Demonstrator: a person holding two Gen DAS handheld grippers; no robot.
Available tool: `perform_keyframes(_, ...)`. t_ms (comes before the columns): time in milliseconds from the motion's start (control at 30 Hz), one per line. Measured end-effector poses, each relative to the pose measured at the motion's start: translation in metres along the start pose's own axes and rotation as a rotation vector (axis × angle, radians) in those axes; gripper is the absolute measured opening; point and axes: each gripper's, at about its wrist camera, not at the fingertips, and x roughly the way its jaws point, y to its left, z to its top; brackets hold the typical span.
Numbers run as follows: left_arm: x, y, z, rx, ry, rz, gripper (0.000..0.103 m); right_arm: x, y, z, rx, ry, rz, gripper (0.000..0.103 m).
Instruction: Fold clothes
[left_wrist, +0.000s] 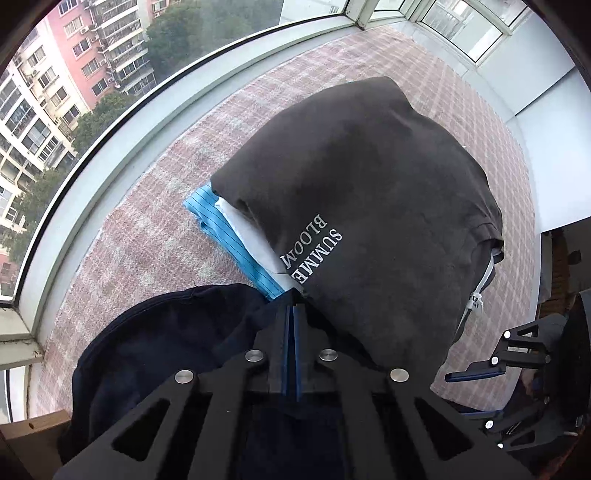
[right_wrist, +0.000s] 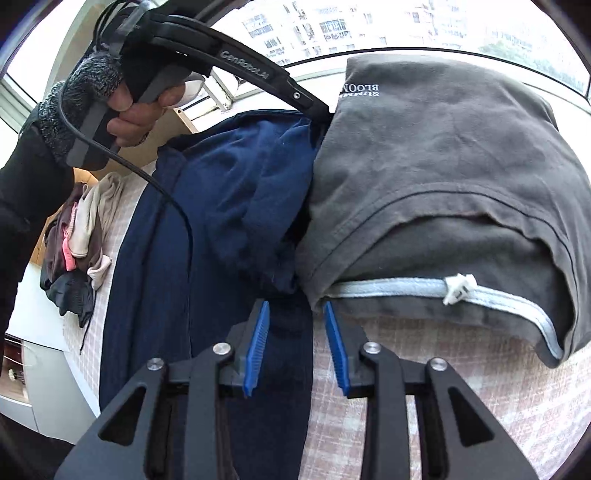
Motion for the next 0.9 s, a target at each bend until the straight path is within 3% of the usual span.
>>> perform_keyframes(467, -0.047, 0.033, -0.06, -0.084, -0.038, 0.038, 0.001, 0.021, 0.021, 0.006, -0.151, -0.058, 0.0, 0.032)
perform_keyframes(700, -0.05, 0.049, -0.085, -0.118, -0.026, 0.046, 0.001, 0.03, 0.013, 0.011, -0.145, -0.073, 0.036, 0.031)
perform_keyframes(767, -0.047, 0.052, -0.091, -0.113, -0.021, 0.043, 0.001, 0.033, 0.017, 0.014, -0.15, -0.085, 0.06, 0.019)
perform_keyframes(800, -0.049, 0.051, -0.096, -0.107, -0.017, 0.04, 0.001, 0.033, 0.02, 0.014, -0.154, -0.095, 0.064, 0.005)
perform_keyframes(900, -0.042, 0.06, -0.1, -0.132, -0.024, 0.029, 0.001, 0.03, 0.027, 0.017, -0.163, -0.132, 0.066, 0.004)
